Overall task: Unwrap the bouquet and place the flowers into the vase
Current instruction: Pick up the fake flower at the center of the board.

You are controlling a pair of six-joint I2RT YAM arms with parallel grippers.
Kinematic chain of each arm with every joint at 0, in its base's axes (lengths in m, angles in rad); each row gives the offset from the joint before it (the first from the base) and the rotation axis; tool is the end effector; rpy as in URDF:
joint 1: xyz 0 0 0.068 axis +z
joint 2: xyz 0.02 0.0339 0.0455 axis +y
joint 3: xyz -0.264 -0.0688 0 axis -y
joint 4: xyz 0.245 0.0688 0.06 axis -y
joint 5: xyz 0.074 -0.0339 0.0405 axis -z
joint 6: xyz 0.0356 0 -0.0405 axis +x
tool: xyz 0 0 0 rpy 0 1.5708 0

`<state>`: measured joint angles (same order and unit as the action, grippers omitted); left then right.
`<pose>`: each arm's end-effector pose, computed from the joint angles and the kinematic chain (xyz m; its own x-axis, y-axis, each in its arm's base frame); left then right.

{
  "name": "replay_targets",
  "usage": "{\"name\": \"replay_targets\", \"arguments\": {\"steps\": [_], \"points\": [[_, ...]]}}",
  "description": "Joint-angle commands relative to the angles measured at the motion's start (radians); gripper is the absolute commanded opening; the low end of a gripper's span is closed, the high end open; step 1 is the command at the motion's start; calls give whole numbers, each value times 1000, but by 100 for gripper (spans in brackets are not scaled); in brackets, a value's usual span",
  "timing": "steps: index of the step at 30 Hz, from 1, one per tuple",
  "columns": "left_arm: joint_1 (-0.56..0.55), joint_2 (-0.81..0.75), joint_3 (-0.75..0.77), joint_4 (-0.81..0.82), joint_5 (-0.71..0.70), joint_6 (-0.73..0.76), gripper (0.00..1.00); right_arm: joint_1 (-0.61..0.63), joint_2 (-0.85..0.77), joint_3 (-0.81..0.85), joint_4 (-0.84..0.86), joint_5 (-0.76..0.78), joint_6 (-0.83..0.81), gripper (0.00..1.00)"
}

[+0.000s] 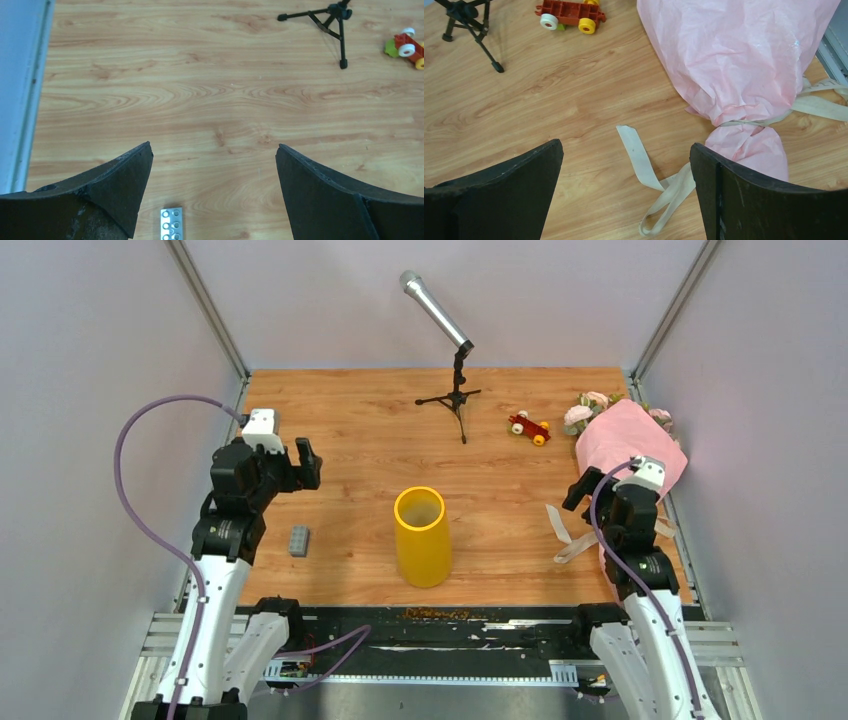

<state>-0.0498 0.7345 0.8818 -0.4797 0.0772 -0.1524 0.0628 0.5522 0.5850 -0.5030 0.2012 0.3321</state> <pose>0.1608 -0.0108 0.3500 -0.3407 -0.1346 -0.9305 0.0715 0.9831 -0.1684 0.1354 0.0014 0.2707 -0.3895 0.2956 -0.8723 0.2574 0.9443 0.2051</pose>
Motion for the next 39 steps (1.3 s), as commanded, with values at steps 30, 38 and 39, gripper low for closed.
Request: {"name": "replay_targets", "arguments": {"steps": [30, 38, 39], "points": [[5, 34, -51, 65, 202, -7, 100, -589, 467, -46, 243, -488, -18, 100], [6, 25, -62, 71, 210, -10, 100, -321, 507, 19, 207, -337, -29, 99], [6, 25, -63, 71, 210, -10, 100, -311, 506, 25, 205, -340, -22, 99]]}}
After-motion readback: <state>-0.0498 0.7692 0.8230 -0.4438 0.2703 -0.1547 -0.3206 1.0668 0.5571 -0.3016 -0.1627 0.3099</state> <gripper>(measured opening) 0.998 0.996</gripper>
